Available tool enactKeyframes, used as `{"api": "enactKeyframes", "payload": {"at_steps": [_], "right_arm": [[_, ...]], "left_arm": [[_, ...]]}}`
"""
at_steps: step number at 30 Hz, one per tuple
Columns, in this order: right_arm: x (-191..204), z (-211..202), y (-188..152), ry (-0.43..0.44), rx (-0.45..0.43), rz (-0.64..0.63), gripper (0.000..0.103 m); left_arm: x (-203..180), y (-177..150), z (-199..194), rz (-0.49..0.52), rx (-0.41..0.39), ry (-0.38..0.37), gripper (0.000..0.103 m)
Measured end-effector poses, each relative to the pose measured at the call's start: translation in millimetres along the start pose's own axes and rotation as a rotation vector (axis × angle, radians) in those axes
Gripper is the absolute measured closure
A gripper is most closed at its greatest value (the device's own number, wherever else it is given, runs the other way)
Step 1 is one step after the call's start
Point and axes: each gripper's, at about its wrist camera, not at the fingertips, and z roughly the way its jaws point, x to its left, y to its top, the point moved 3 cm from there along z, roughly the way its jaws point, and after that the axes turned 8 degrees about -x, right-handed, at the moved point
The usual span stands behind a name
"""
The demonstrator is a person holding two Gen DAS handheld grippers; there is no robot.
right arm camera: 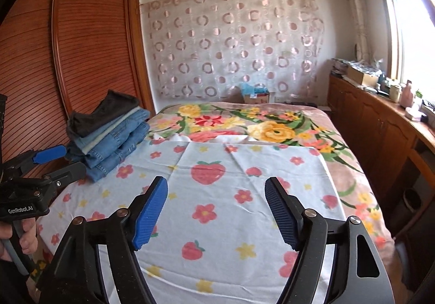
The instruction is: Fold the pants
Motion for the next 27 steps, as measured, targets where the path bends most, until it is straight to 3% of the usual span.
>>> {"api": "enactKeyframes", "payload": {"at_steps": [7, 15, 27], "right_arm": [[13.8, -23.1, 0.9, -0.049, -0.051, -0.007, 0.025], [37.2, -40.1, -5.6, -0.046, -0.088, -0.012, 0.024], [22.2, -50.7, -14.4, -0.039, -0.135, -0.008, 0.023]], "left_arm": [[-6.3, 14.8, -14.1, 0.008, -0.039, 0.013, 0.014], [-6.1, 24.2, -32.9, 0.013, -0.070, 0.031, 0.014], [4.4, 28.9, -57.2, 0.010, -0.112, 0.064, 0.014]]}}
